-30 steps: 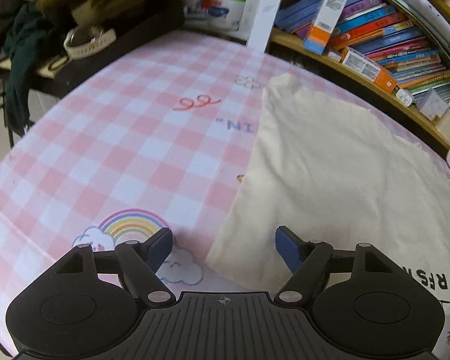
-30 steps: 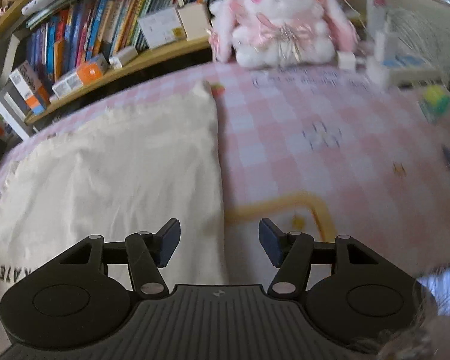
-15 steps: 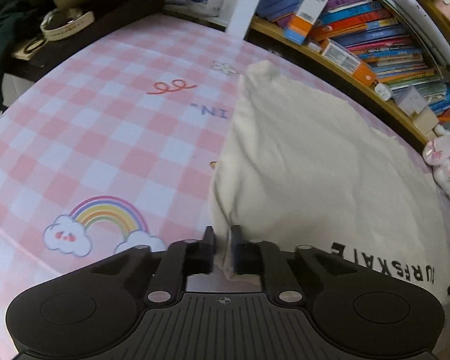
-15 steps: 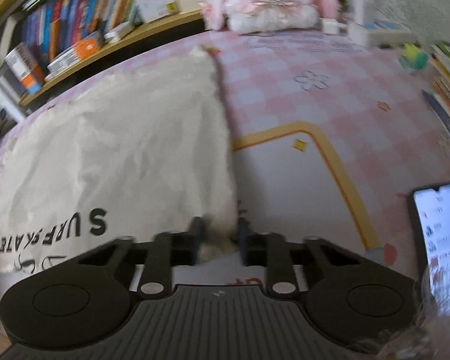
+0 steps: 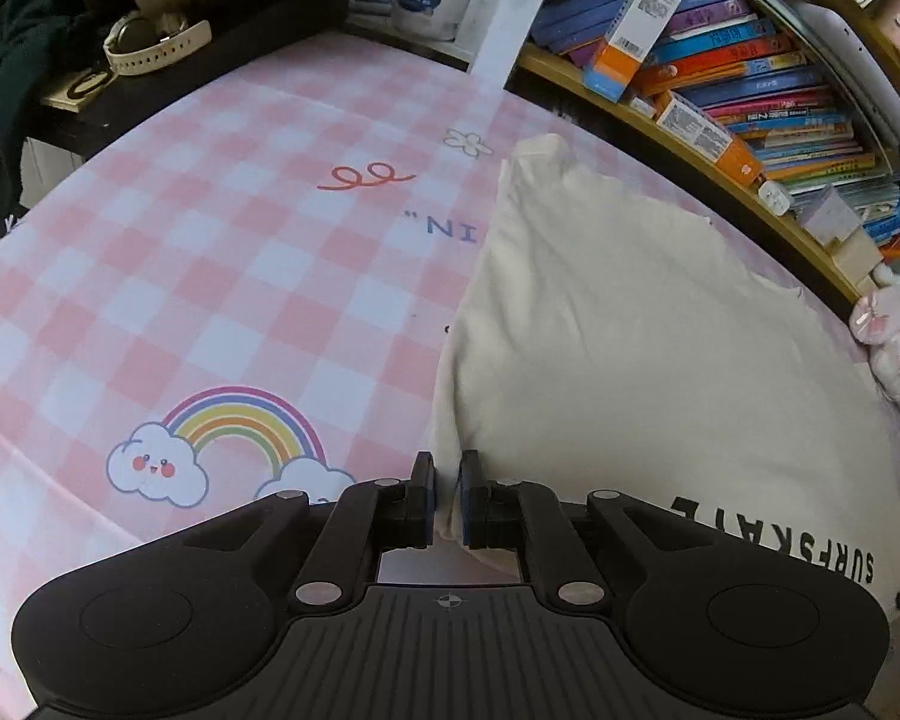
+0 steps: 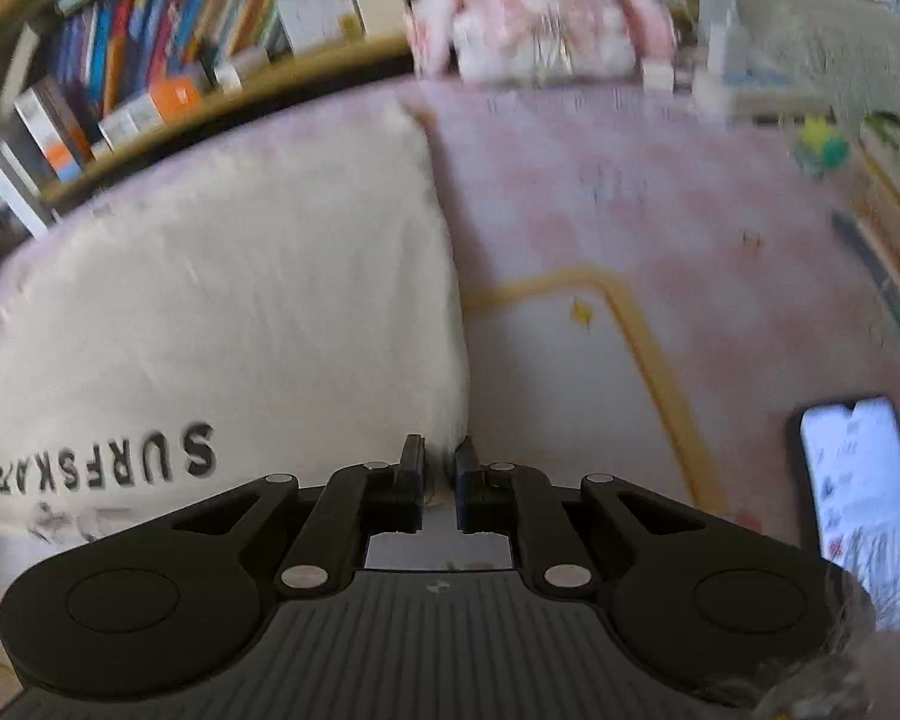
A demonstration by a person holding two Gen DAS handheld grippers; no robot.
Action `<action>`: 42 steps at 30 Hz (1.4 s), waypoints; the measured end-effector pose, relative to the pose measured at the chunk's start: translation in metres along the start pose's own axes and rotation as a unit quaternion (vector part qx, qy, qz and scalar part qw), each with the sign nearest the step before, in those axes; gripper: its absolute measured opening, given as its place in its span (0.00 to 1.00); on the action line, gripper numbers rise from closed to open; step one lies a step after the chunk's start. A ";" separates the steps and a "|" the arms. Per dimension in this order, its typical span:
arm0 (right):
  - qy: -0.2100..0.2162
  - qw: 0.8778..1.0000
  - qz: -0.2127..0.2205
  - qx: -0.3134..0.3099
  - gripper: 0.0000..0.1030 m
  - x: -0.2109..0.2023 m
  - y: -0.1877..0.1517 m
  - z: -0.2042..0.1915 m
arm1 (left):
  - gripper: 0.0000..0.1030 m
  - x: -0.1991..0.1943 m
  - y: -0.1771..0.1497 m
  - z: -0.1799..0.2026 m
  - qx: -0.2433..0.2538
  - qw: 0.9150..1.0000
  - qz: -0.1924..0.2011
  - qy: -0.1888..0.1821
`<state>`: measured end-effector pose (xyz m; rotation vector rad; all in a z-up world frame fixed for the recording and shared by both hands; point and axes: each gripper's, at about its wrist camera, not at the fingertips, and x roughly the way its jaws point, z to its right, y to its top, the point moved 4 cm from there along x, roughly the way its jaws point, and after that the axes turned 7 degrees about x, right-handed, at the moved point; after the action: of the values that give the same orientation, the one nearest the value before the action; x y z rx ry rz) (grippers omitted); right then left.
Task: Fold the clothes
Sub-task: 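Open both grippers and smooth the bag flat on the table, then grasp the bag corner with the left gripper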
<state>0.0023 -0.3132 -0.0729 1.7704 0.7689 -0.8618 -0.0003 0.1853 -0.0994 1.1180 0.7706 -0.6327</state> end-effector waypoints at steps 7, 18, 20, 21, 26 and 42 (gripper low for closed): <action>-0.028 0.999 0.021 -0.033 0.35 -0.004 0.008 -0.003 | 0.26 -0.018 0.015 0.011 0.063 0.997 0.023 0.048; -0.034 0.986 0.117 -0.117 0.87 -0.016 0.042 -0.040 | 0.72 -0.020 0.029 0.068 0.102 0.990 0.080 0.054; -0.023 0.986 0.110 -0.126 0.88 -0.009 0.038 -0.048 | 0.73 -0.015 0.022 0.080 0.111 0.990 0.071 0.050; -0.017 0.986 0.106 -0.129 0.89 -0.007 0.035 -0.052 | 0.75 -0.013 0.018 0.086 0.113 0.990 0.068 0.048; 0.014 0.987 0.085 -0.138 0.98 0.001 0.021 -0.066 | 0.82 -0.006 -0.001 0.111 0.128 0.989 0.055 0.047; 0.048 0.988 0.049 -0.135 1.00 0.016 0.010 -0.066 | 0.91 -0.011 -0.026 0.109 0.057 0.993 0.024 0.100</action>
<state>0.0327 -0.2525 -0.0635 1.6018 0.8132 -0.5797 -0.0032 0.0747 -0.0785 1.3140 0.8846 -0.5355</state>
